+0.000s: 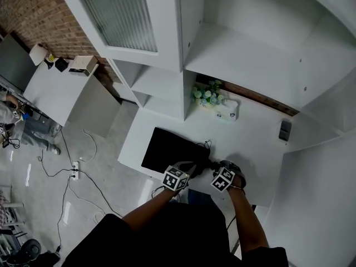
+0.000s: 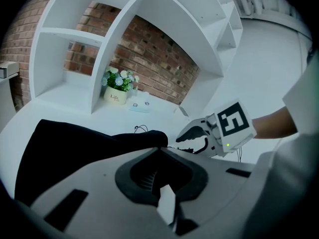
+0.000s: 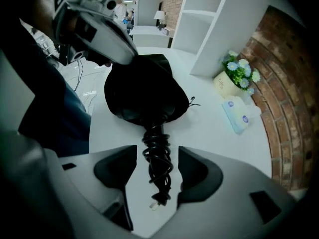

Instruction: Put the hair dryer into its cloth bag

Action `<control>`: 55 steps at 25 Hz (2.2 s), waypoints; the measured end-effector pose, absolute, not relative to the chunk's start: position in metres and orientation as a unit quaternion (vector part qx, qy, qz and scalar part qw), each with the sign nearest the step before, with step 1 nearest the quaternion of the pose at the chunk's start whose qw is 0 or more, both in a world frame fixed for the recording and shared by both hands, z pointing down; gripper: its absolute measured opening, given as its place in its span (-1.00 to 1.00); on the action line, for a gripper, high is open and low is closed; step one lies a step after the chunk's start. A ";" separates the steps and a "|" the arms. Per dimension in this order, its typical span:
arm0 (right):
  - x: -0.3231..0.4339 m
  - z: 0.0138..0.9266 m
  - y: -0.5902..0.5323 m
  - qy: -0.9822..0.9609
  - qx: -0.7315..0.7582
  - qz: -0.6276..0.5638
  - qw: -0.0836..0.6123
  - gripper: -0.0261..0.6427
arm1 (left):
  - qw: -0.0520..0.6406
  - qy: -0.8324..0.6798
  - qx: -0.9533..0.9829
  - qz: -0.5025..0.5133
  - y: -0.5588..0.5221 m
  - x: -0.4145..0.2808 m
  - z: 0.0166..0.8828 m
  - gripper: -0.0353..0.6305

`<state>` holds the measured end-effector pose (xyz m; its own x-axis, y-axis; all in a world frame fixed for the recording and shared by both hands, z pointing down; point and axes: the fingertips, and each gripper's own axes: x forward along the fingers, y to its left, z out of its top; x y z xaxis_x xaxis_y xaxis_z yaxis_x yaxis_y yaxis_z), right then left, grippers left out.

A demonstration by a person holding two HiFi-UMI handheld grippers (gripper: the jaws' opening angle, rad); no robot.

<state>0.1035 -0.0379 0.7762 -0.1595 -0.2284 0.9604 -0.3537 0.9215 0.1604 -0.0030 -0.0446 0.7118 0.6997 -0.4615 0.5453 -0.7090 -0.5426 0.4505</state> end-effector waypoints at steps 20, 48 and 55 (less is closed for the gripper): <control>0.137 0.756 -0.010 -0.802 0.256 0.135 0.522 -0.13 | 0.332 -0.380 0.843 0.184 -0.044 -0.009 0.720 -0.82; 0.134 0.794 -0.042 -0.820 0.168 0.145 0.528 -0.37 | 0.350 -0.394 0.834 0.164 -0.051 -0.004 0.722 -0.82; 0.115 0.778 -0.052 -0.834 0.166 0.122 0.512 -0.39 | 0.343 -0.388 0.842 0.150 -0.053 -0.002 0.711 -0.82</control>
